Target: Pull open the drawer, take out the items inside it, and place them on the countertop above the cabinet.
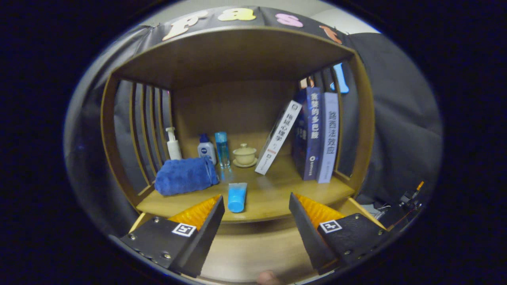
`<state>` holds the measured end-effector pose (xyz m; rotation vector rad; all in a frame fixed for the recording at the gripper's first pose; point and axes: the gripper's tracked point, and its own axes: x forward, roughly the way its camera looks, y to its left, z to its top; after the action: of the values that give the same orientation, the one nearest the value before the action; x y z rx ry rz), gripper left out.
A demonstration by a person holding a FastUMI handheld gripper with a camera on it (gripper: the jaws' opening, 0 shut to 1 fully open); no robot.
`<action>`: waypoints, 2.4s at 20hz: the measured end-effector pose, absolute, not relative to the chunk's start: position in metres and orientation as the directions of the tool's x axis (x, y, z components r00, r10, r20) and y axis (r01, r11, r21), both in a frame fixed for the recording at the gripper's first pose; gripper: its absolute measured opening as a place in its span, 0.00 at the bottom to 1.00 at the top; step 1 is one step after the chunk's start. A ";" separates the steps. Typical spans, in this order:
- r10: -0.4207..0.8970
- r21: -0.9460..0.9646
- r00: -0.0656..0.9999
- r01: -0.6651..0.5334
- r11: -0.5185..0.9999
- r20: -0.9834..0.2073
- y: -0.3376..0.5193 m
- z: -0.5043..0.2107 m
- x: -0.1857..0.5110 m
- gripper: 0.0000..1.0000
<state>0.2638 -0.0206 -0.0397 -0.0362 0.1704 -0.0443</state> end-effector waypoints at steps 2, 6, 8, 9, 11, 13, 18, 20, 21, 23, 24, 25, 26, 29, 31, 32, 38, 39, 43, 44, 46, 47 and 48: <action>-0.044 -0.059 0.991 0.036 0.998 -0.128 -0.026 -0.033 0.234 0.97; -0.064 -0.112 0.997 0.060 0.992 -0.037 -0.042 -0.041 0.172 0.97; -0.076 -0.130 0.997 0.075 0.989 -0.003 -0.049 -0.057 0.144 0.97; -0.071 -0.130 0.997 0.071 0.989 0.004 -0.051 -0.066 0.132 0.97; -0.058 -0.122 0.998 0.057 0.991 0.000 -0.052 -0.089 0.112 0.97; -0.052 -0.127 0.999 0.050 0.991 -0.007 -0.056 -0.109 0.096 0.97; -0.037 -0.114 0.998 0.032 0.993 -0.047 -0.067 -0.153 0.065 0.97; -0.012 -0.056 0.998 0.009 0.998 -0.069 -0.067 -0.158 0.052 0.97; -0.008 -0.037 0.998 0.005 0.999 -0.062 -0.068 -0.158 0.046 0.97; 0.020 -0.033 0.998 -0.022 0.999 -0.057 -0.066 -0.162 0.039 0.97; 0.034 -0.047 0.998 -0.036 0.998 -0.061 -0.065 -0.168 0.036 0.97; 0.050 -0.064 0.997 -0.054 0.996 -0.065 -0.063 -0.172 0.035 0.97; 0.066 -0.081 0.995 -0.071 0.994 -0.070 -0.060 -0.175 0.034 0.97; 0.086 -0.117 0.994 -0.094 0.989 -0.072 -0.052 -0.179 0.039 0.97; 0.088 -0.119 0.993 -0.097 0.988 -0.078 -0.046 -0.184 0.043 0.97; 0.096 -0.120 0.992 -0.105 0.987 -0.081 -0.042 -0.187 0.051 0.97; 0.049 -0.114 0.994 -0.060 0.992 -0.097 -0.040 -0.199 0.086 0.97; 0.053 -0.092 0.994 -0.062 0.994 -0.097 -0.036 -0.199 0.089 0.98; 0.066 -0.092 0.993 -0.076 0.993 -0.103 -0.018 -0.205 0.103 0.97; 0.069 -0.090 0.991 -0.079 0.993 -0.111 -0.014 -0.208 0.107 0.97; 0.063 -0.080 0.990 -0.074 0.994 -0.128 -0.010 -0.214 0.116 0.98; 0.059 -0.072 0.990 -0.069 0.995 -0.132 -0.008 -0.216 0.121 0.98; 0.053 -0.067 0.988 -0.063 0.996 -0.145 -0.008 -0.221 0.127 0.98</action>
<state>0.1269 -0.0079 -0.2213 -0.0720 0.1439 0.0582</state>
